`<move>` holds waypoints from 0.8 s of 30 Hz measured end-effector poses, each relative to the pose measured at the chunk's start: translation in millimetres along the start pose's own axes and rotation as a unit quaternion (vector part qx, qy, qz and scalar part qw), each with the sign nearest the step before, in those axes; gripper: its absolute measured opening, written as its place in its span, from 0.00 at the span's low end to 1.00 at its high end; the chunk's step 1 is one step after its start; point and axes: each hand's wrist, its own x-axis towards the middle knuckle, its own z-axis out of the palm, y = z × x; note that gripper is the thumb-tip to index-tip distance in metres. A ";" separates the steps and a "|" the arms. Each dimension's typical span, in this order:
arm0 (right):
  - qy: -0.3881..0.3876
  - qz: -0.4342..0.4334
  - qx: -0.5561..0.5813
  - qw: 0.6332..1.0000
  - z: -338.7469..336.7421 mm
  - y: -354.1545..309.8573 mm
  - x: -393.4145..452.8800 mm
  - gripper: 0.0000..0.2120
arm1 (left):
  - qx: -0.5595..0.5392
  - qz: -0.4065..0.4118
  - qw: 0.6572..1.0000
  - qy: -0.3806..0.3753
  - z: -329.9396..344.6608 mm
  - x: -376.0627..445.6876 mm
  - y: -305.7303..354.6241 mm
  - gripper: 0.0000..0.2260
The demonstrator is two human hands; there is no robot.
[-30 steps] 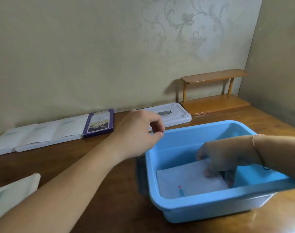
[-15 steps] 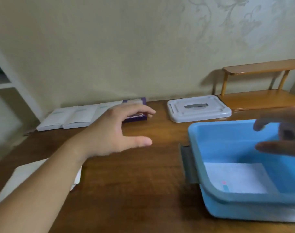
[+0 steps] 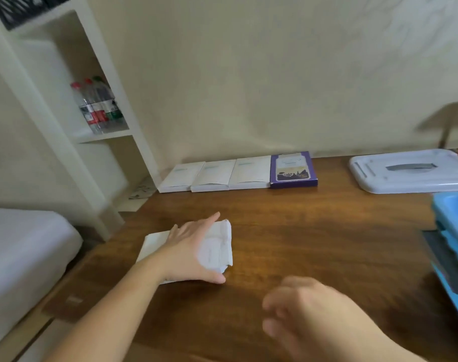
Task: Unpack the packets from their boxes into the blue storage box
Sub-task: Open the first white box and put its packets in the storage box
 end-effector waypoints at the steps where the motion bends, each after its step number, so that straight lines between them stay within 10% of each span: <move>1: 0.030 0.000 -0.026 0.999 2.7 -3.4 12.7 0.13 | -0.006 -0.005 1.000 0.012 0.5 0.7 1.4 0.57; 13: 0.161 -0.171 0.234 0.944 24.0 5.6 75.0 0.24 | -0.267 0.215 0.935 0.087 -5.9 -44.7 -5.6 0.58; 24: 0.244 -0.197 0.201 0.928 19.8 -21.0 68.9 0.43 | -0.171 0.326 0.921 0.127 -1.3 -56.2 17.4 0.51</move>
